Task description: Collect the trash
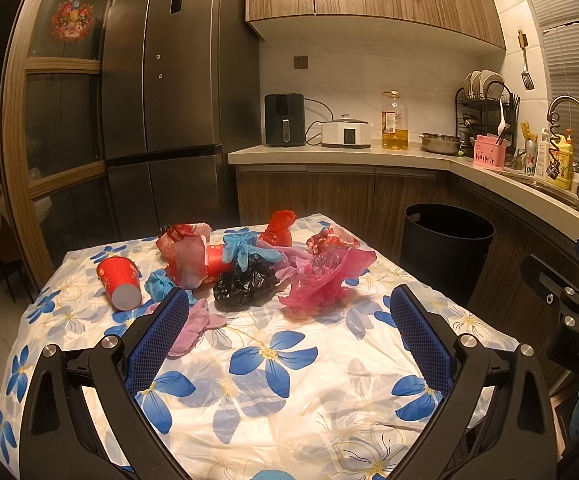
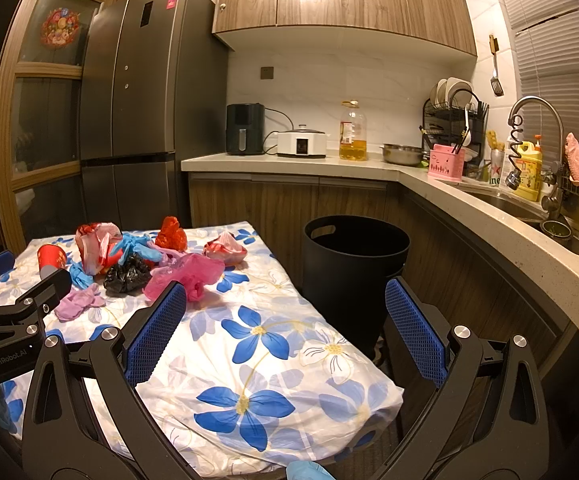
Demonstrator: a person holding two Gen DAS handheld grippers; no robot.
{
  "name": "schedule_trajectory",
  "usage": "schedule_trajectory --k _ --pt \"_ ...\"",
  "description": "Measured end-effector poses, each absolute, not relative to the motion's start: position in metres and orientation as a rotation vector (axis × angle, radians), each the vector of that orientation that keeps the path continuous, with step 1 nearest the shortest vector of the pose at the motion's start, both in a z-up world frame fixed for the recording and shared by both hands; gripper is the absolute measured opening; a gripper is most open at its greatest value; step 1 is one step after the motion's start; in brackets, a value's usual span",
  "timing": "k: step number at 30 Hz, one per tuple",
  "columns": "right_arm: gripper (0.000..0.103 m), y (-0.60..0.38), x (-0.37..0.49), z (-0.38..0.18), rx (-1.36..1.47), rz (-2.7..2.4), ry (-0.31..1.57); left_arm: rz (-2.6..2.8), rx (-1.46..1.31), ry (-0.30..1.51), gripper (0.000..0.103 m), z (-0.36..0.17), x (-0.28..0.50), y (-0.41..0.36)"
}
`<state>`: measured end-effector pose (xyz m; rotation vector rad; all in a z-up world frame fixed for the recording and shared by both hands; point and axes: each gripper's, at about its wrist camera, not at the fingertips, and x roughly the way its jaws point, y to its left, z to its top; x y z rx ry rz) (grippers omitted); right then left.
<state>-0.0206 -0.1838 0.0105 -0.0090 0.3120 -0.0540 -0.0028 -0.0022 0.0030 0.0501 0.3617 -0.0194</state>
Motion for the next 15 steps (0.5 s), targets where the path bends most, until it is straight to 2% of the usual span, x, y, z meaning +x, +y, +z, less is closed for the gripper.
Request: schedule_trajectory --k 15 --pt "0.098 -0.1838 -0.0204 0.0095 -0.009 -0.053 0.312 -0.019 0.050 0.362 0.097 0.0031 -0.0027 -0.0022"
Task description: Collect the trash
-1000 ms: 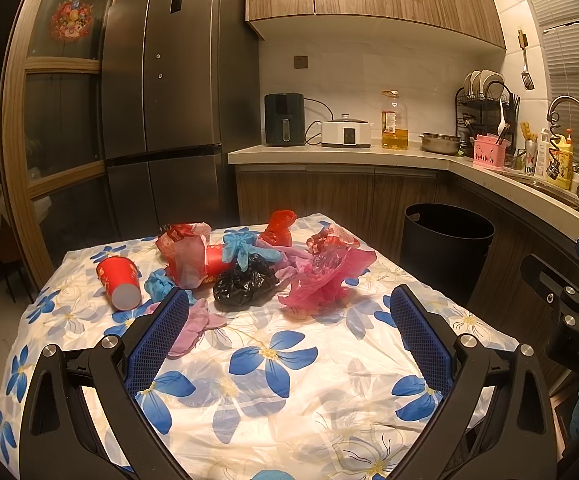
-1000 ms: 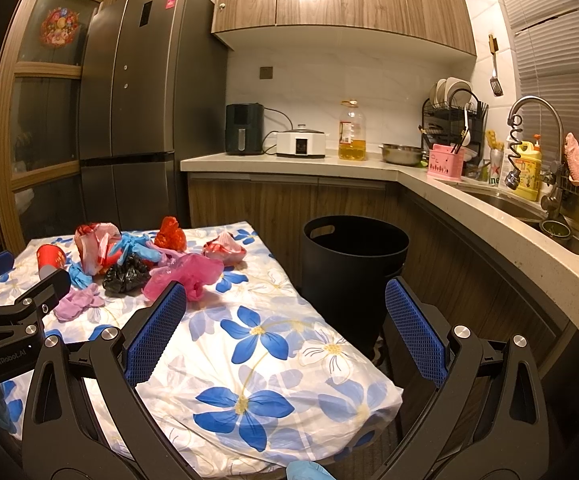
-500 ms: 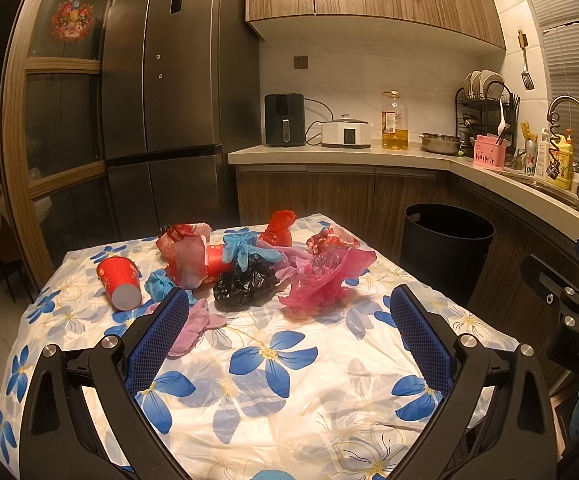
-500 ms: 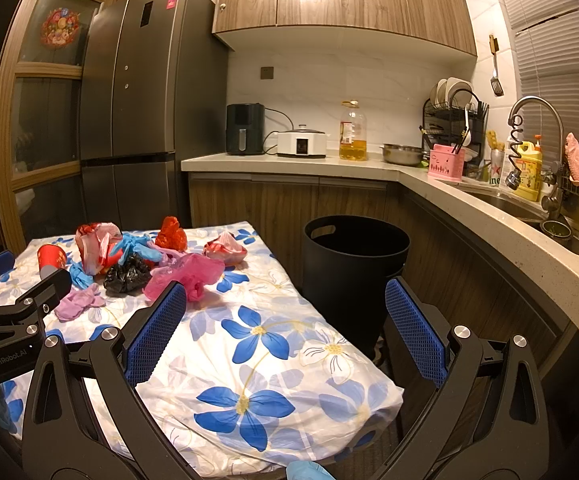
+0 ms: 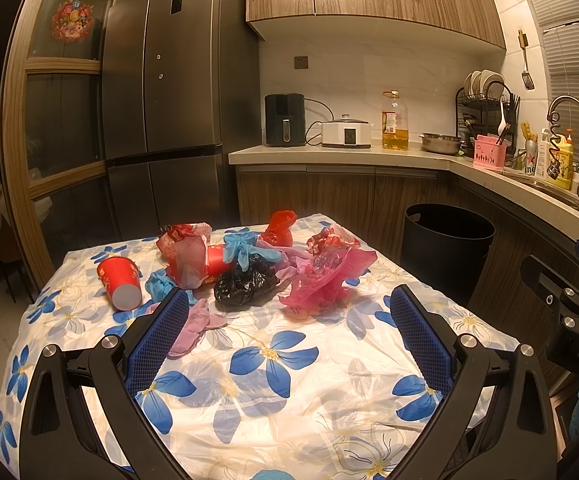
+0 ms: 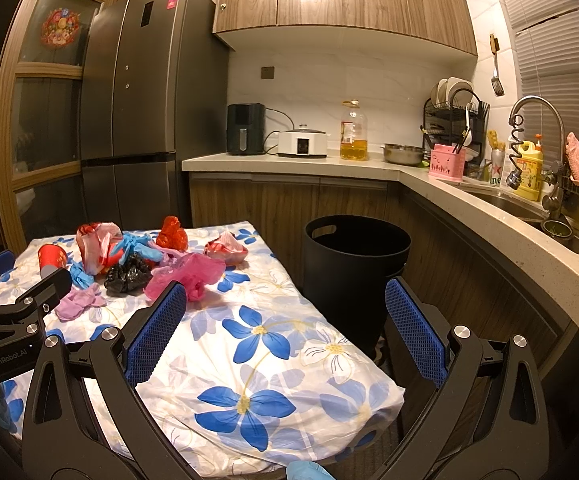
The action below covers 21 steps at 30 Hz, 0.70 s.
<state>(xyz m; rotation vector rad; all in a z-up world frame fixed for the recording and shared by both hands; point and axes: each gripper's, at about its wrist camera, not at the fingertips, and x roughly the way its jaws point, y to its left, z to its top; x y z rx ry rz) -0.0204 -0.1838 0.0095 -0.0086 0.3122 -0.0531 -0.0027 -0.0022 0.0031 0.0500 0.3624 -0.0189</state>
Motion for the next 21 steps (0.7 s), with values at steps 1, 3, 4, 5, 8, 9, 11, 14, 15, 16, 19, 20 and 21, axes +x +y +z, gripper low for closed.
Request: schedule_trajectory --k 1,3,4,5,8,9,11,14,15,16,19,20,21 --pt "0.098 -0.184 -0.020 0.009 -0.008 -0.052 0.313 -0.018 0.051 0.363 0.097 0.003 -0.003 -0.002" --pt "0.098 -0.184 -0.019 0.008 -0.007 -0.048 0.315 -0.018 0.051 0.364 0.097 0.004 -0.002 -0.002" --pt "0.098 -0.185 -0.016 0.010 -0.007 -0.045 0.316 -0.018 0.050 0.365 0.097 0.004 -0.002 -0.002" --pt "0.098 -0.185 -0.016 0.010 -0.007 -0.043 0.317 -0.016 0.050 0.365 0.097 0.005 -0.002 -0.002" --pt "0.098 -0.183 -0.015 0.008 -0.007 -0.036 0.319 -0.008 0.049 0.364 0.097 0.005 0.000 -0.002" --pt "0.098 -0.183 -0.015 0.009 -0.006 -0.033 0.320 -0.005 0.048 0.365 0.097 0.004 0.001 -0.002" --pt "0.098 -0.182 -0.011 0.006 -0.005 -0.027 0.320 0.002 0.047 0.368 0.097 0.003 0.003 -0.002" --pt "0.098 -0.182 -0.005 0.003 0.001 -0.018 0.325 0.013 0.052 0.374 0.097 0.001 0.007 -0.001" --pt "0.098 -0.182 -0.002 0.002 0.003 -0.015 0.327 0.016 0.053 0.377 0.097 -0.001 0.009 0.000" --pt "0.098 -0.183 0.000 0.000 0.005 -0.012 0.328 0.021 0.054 0.379 0.097 -0.002 0.010 0.000" --pt "0.098 -0.183 0.006 -0.005 0.011 -0.001 0.337 0.033 0.053 0.382 0.097 -0.005 0.014 0.003" --pt "0.098 -0.184 0.009 -0.007 0.013 0.005 0.341 0.040 0.053 0.382 0.097 -0.006 0.014 0.005" --pt "0.098 -0.184 0.011 -0.009 0.015 0.010 0.344 0.048 0.051 0.381 0.097 -0.008 0.015 0.008"
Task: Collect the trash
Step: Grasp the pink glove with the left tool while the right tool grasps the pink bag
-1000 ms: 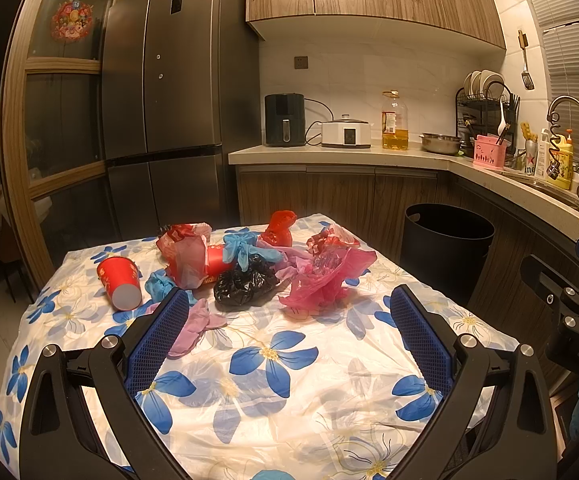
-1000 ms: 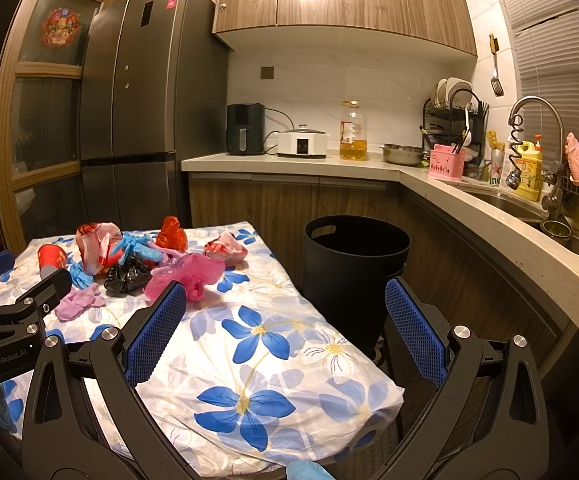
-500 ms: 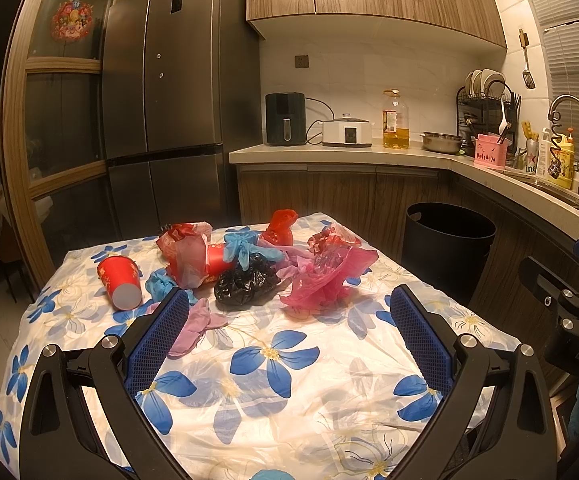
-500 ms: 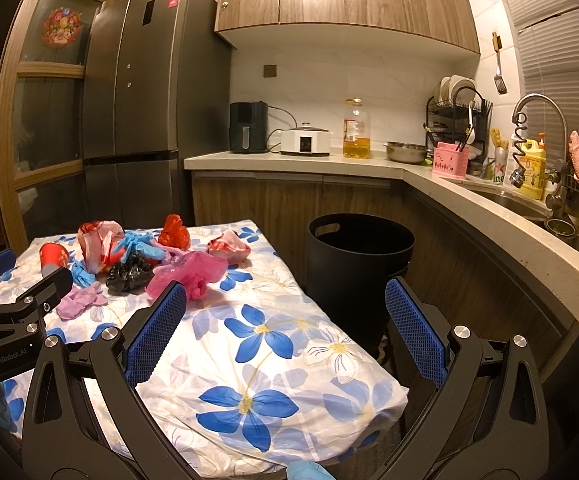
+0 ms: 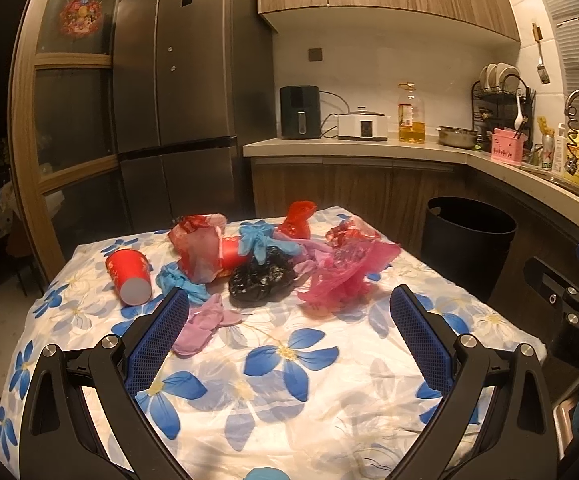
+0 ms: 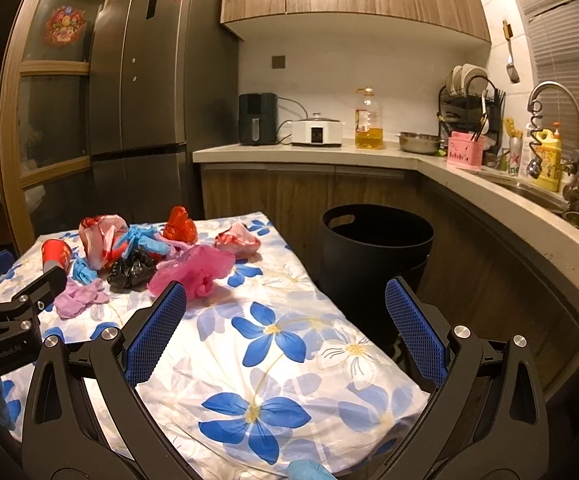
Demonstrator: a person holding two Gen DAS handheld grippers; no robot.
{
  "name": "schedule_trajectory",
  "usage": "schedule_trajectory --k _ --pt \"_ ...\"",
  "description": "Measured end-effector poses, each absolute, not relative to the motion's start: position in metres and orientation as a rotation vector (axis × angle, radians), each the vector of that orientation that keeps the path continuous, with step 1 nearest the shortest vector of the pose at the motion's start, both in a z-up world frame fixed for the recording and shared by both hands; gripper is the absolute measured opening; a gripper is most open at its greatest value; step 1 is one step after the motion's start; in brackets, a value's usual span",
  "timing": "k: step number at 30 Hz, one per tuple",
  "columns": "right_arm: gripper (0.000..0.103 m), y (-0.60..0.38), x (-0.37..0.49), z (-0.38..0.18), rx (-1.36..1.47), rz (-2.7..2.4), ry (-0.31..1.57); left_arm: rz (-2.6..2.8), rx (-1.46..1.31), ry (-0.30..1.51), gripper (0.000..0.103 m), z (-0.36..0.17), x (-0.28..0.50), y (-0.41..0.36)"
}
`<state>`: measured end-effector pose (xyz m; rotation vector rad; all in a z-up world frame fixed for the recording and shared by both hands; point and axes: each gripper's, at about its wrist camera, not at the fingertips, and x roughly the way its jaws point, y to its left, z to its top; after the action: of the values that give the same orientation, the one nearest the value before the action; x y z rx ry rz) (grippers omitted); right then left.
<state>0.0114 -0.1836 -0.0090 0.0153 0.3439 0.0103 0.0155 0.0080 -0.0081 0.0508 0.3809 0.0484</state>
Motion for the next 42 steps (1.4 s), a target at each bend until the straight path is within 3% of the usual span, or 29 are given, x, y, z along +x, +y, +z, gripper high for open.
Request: schedule_trajectory --k 11,18,27,30,35,38,42 --pt "0.098 -0.173 0.058 -0.032 0.046 0.137 0.361 0.190 -0.045 0.386 0.097 -0.022 0.038 0.058" --pt "0.091 -0.148 0.101 -0.043 0.037 0.225 0.361 0.247 -0.069 0.387 0.097 -0.033 0.058 0.081" --pt "0.082 -0.117 0.156 -0.059 0.037 0.299 0.405 0.296 -0.108 0.462 0.086 -0.056 0.089 0.115" --pt "0.074 -0.109 0.172 -0.064 0.035 0.302 0.420 0.319 -0.104 0.509 0.073 -0.065 0.103 0.122" --pt "0.059 -0.102 0.196 -0.078 0.021 0.297 0.467 0.310 -0.141 0.595 0.062 -0.080 0.118 0.131" --pt "0.048 -0.101 0.202 -0.083 0.028 0.310 0.493 0.308 -0.170 0.653 0.051 -0.089 0.125 0.137" --pt "0.024 -0.096 0.203 -0.086 0.012 0.328 0.503 0.299 -0.194 0.698 0.036 -0.098 0.132 0.142"
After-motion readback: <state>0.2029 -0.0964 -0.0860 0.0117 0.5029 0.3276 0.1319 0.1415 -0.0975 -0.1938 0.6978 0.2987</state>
